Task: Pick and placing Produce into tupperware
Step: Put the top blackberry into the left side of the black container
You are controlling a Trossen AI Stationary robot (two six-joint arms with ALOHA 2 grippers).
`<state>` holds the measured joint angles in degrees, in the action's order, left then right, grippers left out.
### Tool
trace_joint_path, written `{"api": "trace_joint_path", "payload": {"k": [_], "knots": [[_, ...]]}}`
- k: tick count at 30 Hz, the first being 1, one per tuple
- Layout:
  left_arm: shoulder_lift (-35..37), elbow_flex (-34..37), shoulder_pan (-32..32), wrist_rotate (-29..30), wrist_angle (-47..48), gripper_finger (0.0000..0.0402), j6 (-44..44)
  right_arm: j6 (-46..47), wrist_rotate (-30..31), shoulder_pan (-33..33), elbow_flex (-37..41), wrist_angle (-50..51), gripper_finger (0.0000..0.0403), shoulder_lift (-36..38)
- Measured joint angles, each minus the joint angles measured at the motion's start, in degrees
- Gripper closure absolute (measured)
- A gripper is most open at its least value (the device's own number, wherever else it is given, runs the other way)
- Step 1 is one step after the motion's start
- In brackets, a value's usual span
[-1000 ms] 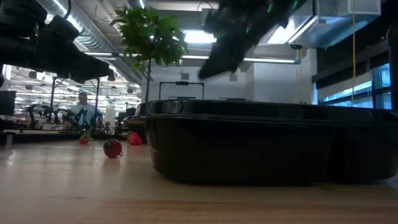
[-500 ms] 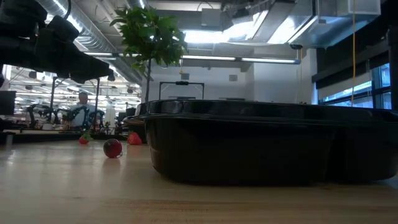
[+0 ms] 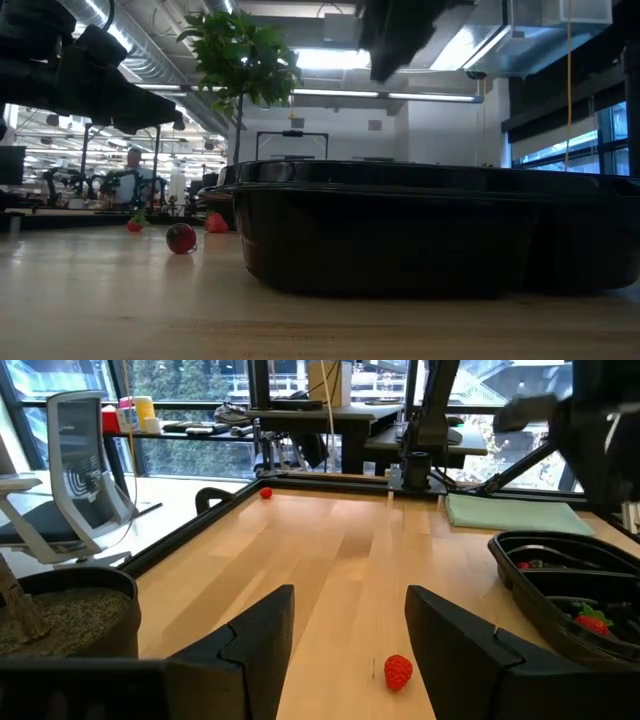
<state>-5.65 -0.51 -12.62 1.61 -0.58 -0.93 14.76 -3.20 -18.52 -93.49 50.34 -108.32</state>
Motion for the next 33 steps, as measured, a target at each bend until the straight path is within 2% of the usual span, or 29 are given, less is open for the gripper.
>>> {"api": "trace_joint_path", "payload": {"k": [23,33], "knots": [[0.0,0.0,0.0,0.0,0.0,0.0215,0.0,-4.3,0.1,0.0,-0.1,-3.5,0.0285,-12.3],[0.0,0.0,0.0,0.0,0.0,0.0215,0.0,-4.8,0.2,0.0,-0.1,-3.9,0.0280,-12.9]]}}
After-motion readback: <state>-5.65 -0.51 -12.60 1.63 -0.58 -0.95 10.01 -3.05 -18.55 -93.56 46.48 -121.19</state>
